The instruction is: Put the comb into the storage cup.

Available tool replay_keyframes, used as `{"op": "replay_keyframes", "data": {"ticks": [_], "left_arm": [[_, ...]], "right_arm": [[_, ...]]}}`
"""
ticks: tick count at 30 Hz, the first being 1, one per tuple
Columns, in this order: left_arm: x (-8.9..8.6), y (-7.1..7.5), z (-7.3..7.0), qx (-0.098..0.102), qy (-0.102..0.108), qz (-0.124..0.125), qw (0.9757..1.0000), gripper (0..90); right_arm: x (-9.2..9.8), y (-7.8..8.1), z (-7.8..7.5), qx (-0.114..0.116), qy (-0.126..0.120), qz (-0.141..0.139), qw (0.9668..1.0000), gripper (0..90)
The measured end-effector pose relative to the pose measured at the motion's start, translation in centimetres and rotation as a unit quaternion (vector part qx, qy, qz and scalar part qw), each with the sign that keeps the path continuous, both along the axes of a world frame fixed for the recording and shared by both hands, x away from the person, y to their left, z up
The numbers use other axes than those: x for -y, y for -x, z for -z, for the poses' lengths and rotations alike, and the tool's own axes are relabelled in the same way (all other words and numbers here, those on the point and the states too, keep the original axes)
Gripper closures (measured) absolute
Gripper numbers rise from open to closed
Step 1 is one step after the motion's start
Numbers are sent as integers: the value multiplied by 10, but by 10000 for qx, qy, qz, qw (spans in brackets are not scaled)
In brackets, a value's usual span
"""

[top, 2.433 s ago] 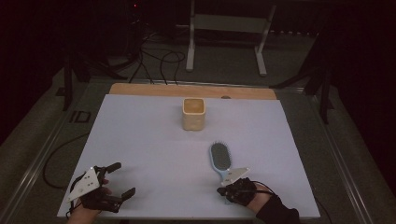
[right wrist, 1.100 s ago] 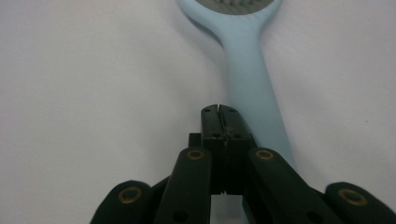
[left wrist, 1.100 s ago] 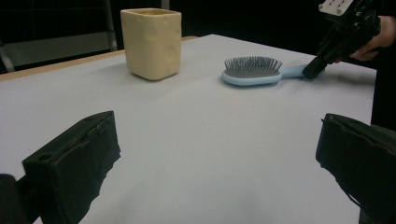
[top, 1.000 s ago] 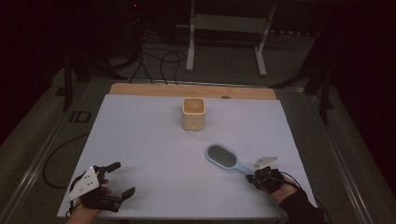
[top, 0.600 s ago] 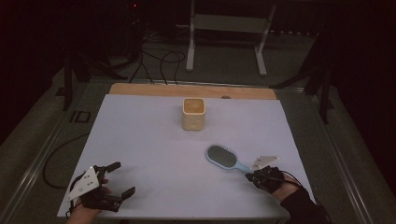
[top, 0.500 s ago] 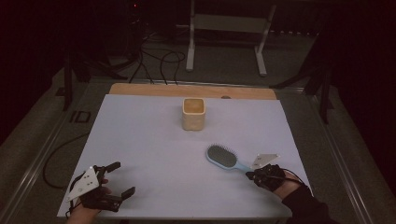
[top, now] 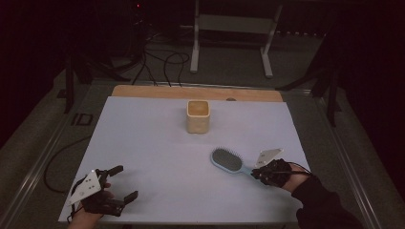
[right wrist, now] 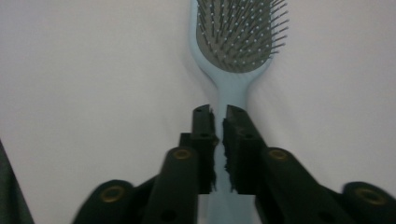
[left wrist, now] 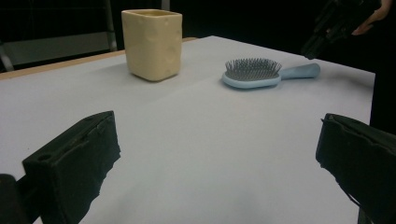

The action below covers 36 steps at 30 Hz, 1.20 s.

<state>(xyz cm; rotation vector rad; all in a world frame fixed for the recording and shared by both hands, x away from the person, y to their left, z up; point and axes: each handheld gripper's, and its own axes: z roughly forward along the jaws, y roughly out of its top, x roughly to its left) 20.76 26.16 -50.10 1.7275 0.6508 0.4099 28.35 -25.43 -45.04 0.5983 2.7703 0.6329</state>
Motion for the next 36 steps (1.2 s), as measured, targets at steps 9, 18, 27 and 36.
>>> {"op": "replay_keyframes", "data": {"ticks": [9, 18, 27, 36], "left_arm": [[0, 0, 0, 10, -6, -2, 10000, 0], [-2, 0, -1, 27, 27, -80, 10000, 0], [-3, 0, -1, 42, 49, -152, 9999, 0], [-3, 0, -1, 33, 48, -139, 9999, 0]], "right_arm": [[-10, -14, 2, -170, 204, -45, 9996, 487], [-17, -28, 7, -489, 334, -14, 9982, 274], [-24, -38, 17, -690, 454, -6, 9966, 171], [-31, -50, 22, -867, 643, 64, 9941, 212]]}}
